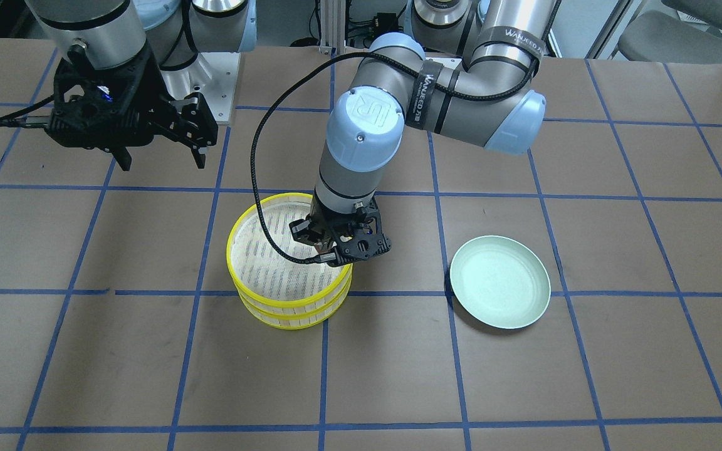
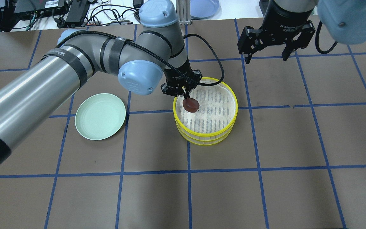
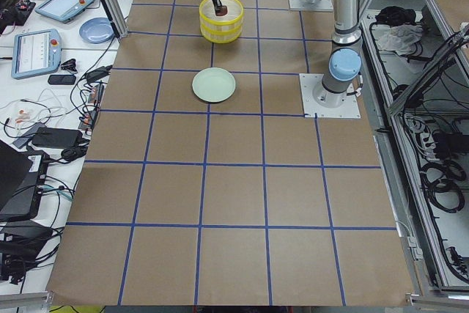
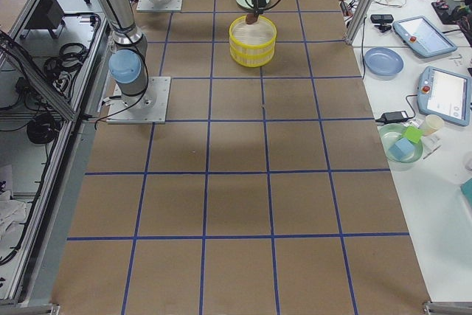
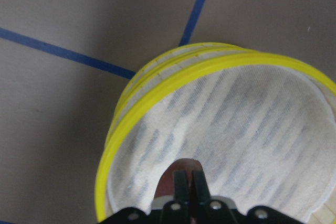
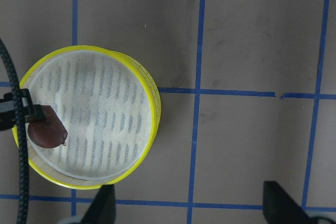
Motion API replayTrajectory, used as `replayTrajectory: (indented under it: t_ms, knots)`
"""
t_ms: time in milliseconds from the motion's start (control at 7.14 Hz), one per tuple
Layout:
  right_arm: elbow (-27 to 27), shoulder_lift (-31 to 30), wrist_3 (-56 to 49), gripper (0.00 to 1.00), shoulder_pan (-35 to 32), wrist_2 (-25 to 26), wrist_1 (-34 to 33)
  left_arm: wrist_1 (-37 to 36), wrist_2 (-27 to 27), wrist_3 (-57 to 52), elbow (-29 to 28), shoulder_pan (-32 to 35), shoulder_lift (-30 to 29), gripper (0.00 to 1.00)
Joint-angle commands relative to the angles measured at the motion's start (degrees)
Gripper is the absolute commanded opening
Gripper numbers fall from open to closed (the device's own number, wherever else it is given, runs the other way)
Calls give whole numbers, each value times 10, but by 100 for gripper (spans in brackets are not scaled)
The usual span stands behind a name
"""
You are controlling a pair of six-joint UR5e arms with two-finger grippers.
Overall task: Place buns in different layers of steamer
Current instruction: 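Lower the brown bun into the top tier and open left gripper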
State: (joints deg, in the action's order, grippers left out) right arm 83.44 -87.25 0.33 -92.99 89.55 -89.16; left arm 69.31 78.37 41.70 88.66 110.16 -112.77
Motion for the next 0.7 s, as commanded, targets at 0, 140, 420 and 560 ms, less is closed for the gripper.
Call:
replayTrajectory:
  t_ms: [0, 140, 420, 560]
  knots:
    - [-17, 2, -10, 100, 6, -1, 27, -26, -34, 28, 14, 8, -20, 94]
    - [12, -12, -24, 100, 8, 3, 29, -27, -34, 28, 24, 9, -19, 100]
    - [35, -29, -22, 100, 8, -3, 19, -28, -9, -26, 24, 4, 7, 100]
    - [35, -30, -22, 100, 8, -4, 19, -28, 45, -76, 17, -3, 31, 100]
